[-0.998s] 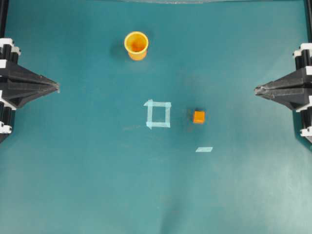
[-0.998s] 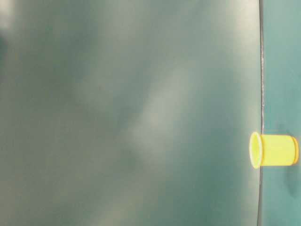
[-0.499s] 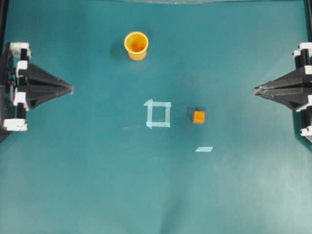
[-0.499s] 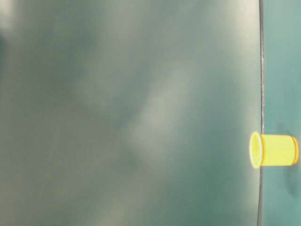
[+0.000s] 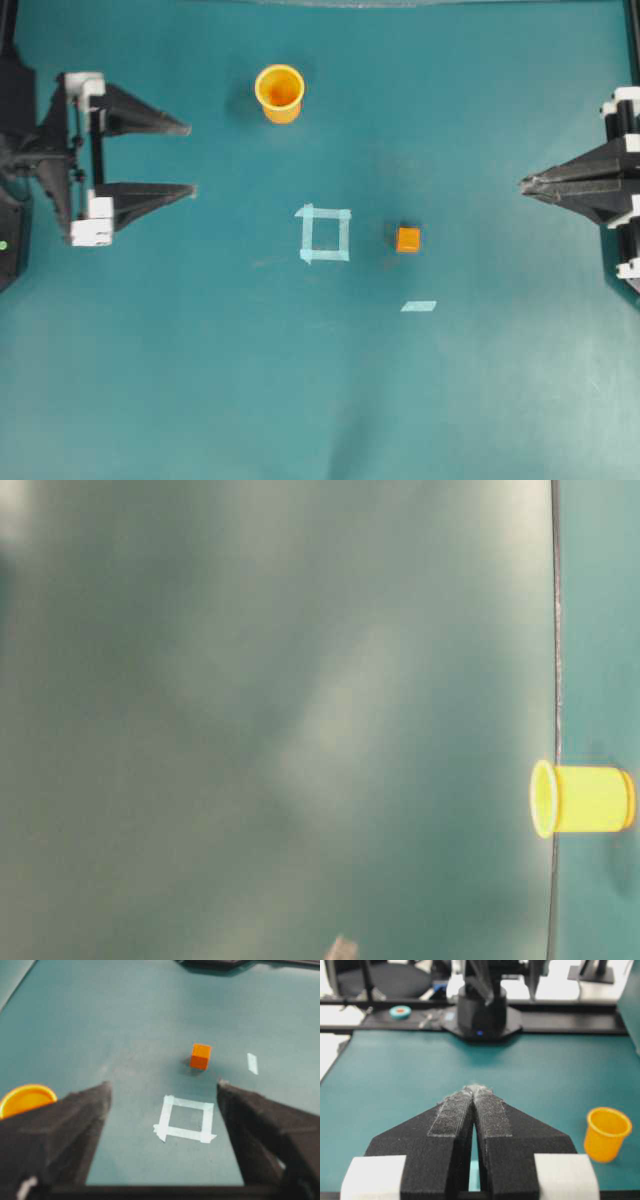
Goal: Move the cup toward the block with left arm.
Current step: 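Swing the left gripper open toward the orange cup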
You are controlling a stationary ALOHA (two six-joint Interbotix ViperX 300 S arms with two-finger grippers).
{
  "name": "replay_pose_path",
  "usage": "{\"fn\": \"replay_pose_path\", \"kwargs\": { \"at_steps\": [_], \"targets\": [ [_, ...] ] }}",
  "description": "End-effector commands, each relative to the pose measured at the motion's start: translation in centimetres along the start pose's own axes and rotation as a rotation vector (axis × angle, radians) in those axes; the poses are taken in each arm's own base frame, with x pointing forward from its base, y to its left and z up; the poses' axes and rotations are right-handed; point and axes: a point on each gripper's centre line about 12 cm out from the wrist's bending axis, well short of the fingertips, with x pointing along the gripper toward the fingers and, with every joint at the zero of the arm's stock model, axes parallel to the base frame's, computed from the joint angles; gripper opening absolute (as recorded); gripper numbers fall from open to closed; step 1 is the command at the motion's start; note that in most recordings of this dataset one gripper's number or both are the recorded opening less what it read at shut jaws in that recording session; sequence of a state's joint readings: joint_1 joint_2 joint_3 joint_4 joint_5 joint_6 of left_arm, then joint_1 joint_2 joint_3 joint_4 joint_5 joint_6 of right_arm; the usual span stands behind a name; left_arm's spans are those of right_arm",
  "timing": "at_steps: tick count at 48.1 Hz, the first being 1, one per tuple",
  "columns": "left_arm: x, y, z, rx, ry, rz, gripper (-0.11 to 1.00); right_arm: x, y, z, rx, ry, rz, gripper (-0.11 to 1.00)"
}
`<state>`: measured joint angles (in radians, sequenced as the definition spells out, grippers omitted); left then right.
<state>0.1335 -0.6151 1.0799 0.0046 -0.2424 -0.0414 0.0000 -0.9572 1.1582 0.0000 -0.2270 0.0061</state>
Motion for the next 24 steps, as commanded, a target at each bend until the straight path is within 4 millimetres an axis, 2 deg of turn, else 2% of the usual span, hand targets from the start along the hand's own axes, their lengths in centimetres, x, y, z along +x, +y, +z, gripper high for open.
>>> {"fn": "replay_pose_path", "kwargs": {
  "at_steps": [1, 8, 12, 24],
  "targets": [
    [1.5, 0.4, 1.0, -0.019, -0.01, 0.016, 0.85, 0.2, 0.0, 1.3, 0.003, -0.037, 0.0, 0.0],
    [4.0, 1.8, 0.5, -0.035, 0.045, 0.062, 0.88, 0.2, 0.0, 1.3, 0.003, -0.037, 0.0, 0.0],
    [5.4, 3.4, -0.2, -0.047, 0.087, 0.108, 0.88, 0.2, 0.0, 1.3, 0.003, -0.037, 0.0, 0.0],
    [7.7, 6.8, -2.1, -0.081, 0.174, 0.2, 0.88, 0.3, 0.0, 1.5, 0.003, -0.038, 0.001, 0.0]
  ]
}}
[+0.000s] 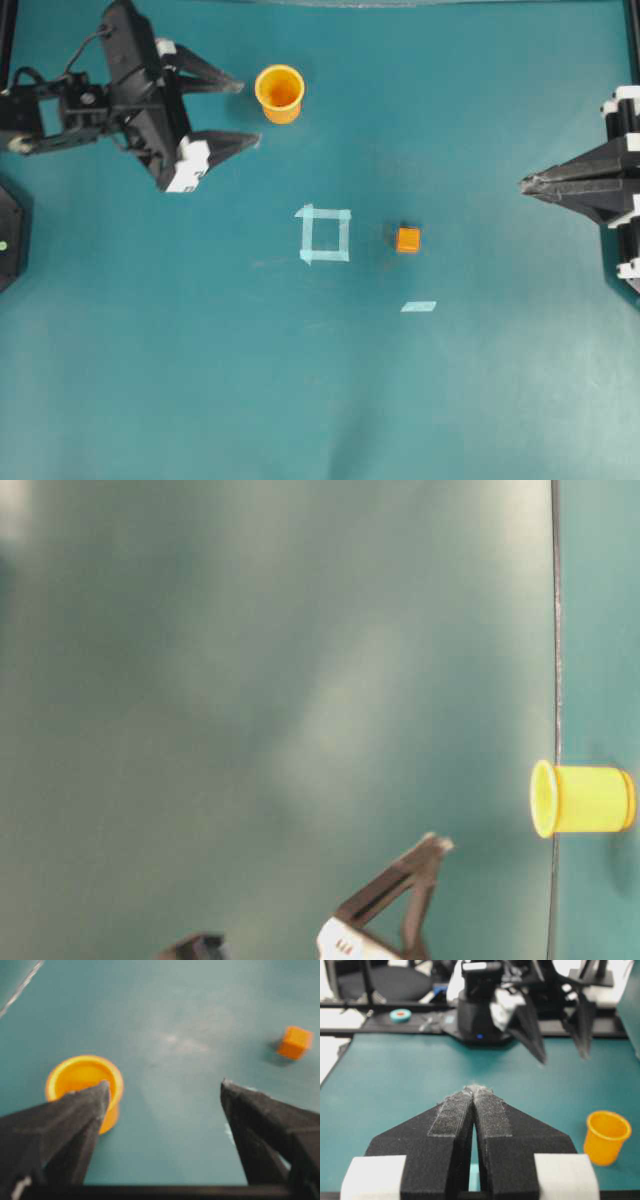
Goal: Move the cup toward the block with left arm.
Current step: 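Swing the left gripper open toward the orange cup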
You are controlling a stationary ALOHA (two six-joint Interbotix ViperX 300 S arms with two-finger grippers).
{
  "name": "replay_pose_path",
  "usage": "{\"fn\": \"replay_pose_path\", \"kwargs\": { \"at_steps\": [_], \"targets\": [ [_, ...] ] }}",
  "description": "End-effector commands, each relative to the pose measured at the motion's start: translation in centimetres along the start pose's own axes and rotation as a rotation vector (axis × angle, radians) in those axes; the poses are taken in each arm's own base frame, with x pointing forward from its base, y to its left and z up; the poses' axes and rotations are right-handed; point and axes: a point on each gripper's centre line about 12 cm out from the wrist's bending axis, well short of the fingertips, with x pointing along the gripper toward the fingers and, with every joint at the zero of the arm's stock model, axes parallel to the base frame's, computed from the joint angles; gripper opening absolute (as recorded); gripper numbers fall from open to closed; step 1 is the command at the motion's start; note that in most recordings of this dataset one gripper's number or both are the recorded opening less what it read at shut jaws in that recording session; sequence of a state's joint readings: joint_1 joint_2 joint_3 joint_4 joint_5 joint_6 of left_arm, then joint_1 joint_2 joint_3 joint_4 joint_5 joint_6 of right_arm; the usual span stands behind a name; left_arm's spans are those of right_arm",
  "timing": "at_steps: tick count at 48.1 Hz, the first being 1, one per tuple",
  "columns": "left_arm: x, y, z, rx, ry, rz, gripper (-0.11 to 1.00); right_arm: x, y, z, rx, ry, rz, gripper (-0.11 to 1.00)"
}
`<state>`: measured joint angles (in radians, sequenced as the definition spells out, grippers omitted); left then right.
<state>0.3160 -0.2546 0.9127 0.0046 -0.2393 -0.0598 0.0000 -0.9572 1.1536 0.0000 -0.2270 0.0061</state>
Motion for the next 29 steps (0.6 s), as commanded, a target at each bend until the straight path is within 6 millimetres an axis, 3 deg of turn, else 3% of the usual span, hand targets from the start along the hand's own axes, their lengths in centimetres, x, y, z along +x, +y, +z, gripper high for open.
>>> {"fn": "replay_pose_path", "kwargs": {
  "at_steps": [1, 10, 29],
  "targets": [
    [0.6, 0.8, 0.6, -0.01, -0.004, 0.022, 0.88, 0.2, 0.0, 1.3, 0.003, -0.032, 0.0, 0.0],
    [1.6, 2.2, -1.0, -0.031, 0.104, 0.064, 0.88, 0.3, 0.0, 1.2, 0.002, -0.029, 0.002, 0.0],
    [4.3, 2.7, -4.4, -0.037, 0.225, 0.073, 0.88, 0.3, 0.0, 1.3, 0.0, -0.026, 0.001, 0.0]
  ]
}}
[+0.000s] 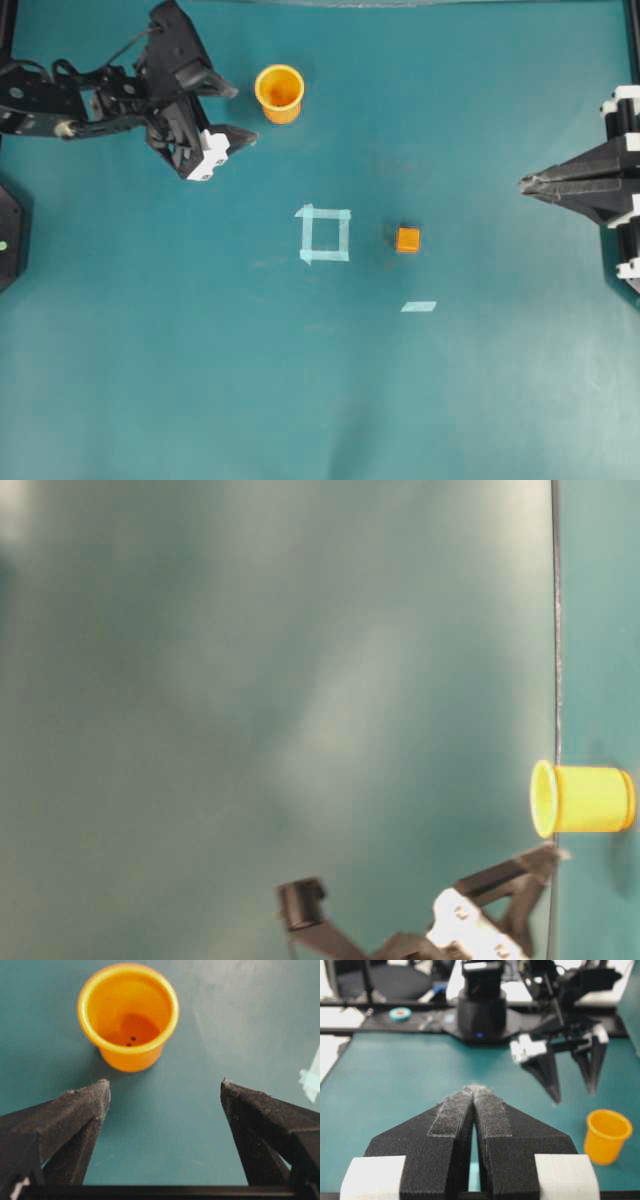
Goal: Move the cup toward the block with left arm.
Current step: 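Swing the left gripper open toward the orange cup, then lower the open left gripper around the orange cup's side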
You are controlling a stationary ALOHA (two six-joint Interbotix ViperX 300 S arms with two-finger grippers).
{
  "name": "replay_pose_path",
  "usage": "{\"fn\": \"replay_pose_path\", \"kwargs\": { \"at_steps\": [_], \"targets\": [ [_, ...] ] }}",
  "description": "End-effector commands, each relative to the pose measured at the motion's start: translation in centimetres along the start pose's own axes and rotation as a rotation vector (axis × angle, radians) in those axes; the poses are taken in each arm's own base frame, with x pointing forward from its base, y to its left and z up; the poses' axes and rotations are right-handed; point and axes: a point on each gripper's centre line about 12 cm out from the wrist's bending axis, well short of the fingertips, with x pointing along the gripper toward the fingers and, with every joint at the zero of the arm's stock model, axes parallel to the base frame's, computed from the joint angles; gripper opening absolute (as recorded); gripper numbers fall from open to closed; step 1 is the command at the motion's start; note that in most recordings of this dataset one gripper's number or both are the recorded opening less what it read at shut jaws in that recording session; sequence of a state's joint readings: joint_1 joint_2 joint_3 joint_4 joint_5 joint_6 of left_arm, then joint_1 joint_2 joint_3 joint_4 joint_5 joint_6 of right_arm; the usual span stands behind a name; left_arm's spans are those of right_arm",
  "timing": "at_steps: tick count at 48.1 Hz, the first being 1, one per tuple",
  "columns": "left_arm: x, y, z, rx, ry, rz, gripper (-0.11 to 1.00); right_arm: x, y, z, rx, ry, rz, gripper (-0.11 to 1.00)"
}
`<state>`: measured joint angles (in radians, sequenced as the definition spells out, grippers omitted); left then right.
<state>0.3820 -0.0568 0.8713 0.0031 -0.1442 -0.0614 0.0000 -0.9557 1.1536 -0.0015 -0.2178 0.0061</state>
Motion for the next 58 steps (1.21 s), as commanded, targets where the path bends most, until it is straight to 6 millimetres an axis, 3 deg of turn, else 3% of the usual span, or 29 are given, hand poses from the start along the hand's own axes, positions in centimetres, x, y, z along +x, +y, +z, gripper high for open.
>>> {"fn": "replay_pose_path", "kwargs": {
  "at_steps": [1, 23, 58],
  "targets": [
    [0.7, 0.1, 0.7, 0.0, -0.018, 0.001, 0.88, 0.2, 0.0, 1.4, 0.002, -0.035, 0.0, 0.0],
    [4.6, 1.3, -0.1, -0.017, -0.009, 0.026, 0.88, 0.3, 0.0, 1.6, 0.002, -0.029, 0.0, 0.0],
    [7.1, 2.2, 2.2, -0.017, -0.07, 0.041, 0.87, 0.3, 0.0, 1.8, 0.002, -0.029, 0.002, 0.0]
  ]
}}
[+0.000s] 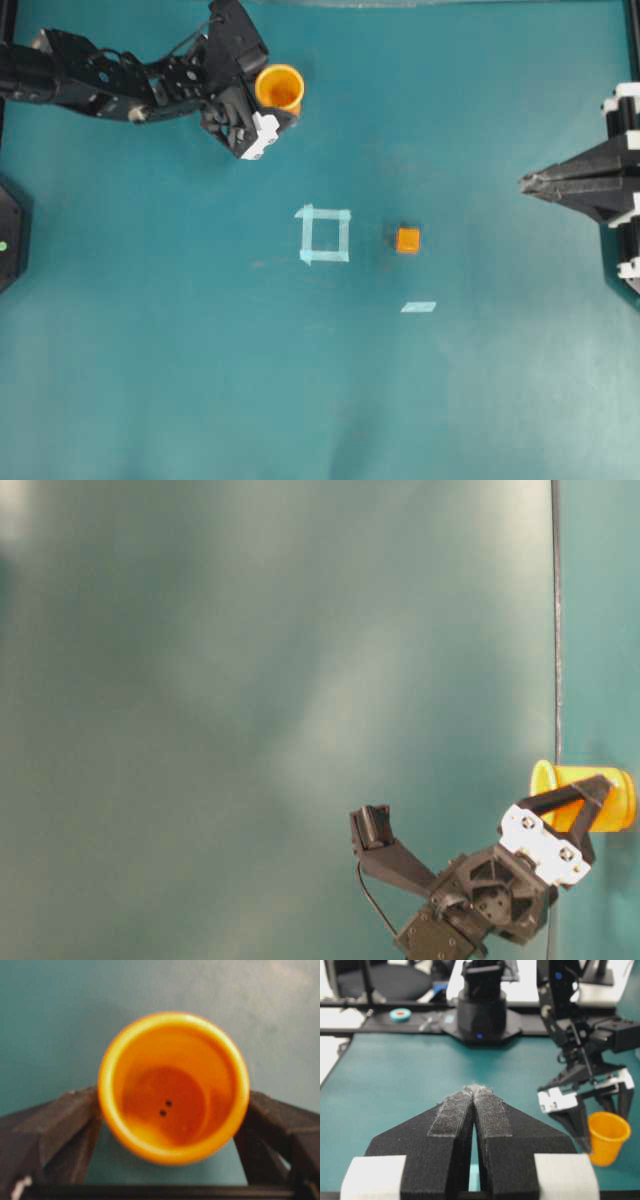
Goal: Move the cup toward the block with left arm.
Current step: 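Lower the open left gripper around the orange cup's side, then close the left gripper on the cup and lift it, then carry the held cup rightward over the orange cube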
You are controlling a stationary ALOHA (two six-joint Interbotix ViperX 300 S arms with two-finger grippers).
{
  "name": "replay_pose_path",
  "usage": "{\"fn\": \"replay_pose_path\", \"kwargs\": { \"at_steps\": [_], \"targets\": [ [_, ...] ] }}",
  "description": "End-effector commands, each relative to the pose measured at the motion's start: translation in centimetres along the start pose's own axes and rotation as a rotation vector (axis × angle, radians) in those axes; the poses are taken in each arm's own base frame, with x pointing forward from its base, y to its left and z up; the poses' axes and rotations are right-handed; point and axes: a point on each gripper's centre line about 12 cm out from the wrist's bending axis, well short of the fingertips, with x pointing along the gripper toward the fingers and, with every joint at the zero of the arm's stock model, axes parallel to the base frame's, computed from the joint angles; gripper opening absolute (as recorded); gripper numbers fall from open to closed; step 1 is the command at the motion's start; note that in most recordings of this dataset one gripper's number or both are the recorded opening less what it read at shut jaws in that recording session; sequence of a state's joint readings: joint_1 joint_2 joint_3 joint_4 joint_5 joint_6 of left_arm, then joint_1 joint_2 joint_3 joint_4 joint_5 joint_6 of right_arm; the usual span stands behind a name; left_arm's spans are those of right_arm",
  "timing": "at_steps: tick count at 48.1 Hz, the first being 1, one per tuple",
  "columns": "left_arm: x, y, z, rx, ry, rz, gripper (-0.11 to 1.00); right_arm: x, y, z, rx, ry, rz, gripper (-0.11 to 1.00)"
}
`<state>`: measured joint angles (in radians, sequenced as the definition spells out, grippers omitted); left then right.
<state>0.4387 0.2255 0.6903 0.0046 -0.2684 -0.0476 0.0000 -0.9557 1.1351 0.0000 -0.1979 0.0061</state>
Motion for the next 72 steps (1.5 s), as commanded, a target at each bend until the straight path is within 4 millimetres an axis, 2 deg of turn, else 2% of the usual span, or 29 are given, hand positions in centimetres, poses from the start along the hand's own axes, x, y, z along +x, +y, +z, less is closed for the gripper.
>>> {"fn": "replay_pose_path", "kwargs": {
  "at_steps": [1, 6, 9, 13, 33, 47, 63, 72],
  "targets": [
    [-0.1, -0.2, 1.6, 0.003, -0.046, -0.005, 0.87, 0.2, 0.0, 1.2, 0.0, -0.031, 0.0, 0.0],
    [-0.2, -0.5, 1.5, 0.011, -0.044, -0.011, 0.82, 0.2, 0.0, 1.2, 0.0, -0.029, 0.0, 0.0],
    [-0.2, -0.8, 1.4, 0.011, -0.041, -0.016, 0.74, 0.2, 0.0, 1.2, 0.0, -0.031, 0.0, 0.0],
    [-0.3, -1.4, 1.4, 0.019, -0.043, -0.028, 0.69, 0.2, 0.0, 1.3, 0.0, -0.032, 0.001, 0.0],
    [-2.0, -8.6, 4.9, 0.12, -0.061, -0.165, 0.69, 0.2, 0.0, 1.4, 0.0, -0.034, 0.002, 0.0],
    [-2.3, -13.8, 8.6, 0.149, -0.146, -0.257, 0.63, 0.3, 0.0, 1.2, 0.0, -0.011, 0.0, 0.0],
    [-1.5, -17.5, 11.3, 0.187, -0.183, -0.308, 0.63, 0.3, 0.0, 1.2, -0.002, -0.006, 0.0, 0.0],
    [-0.7, -19.0, 11.9, 0.206, -0.203, -0.328, 0.63, 0.3, 0.0, 1.3, -0.002, -0.006, 0.0, 0.0]
  ]
}}
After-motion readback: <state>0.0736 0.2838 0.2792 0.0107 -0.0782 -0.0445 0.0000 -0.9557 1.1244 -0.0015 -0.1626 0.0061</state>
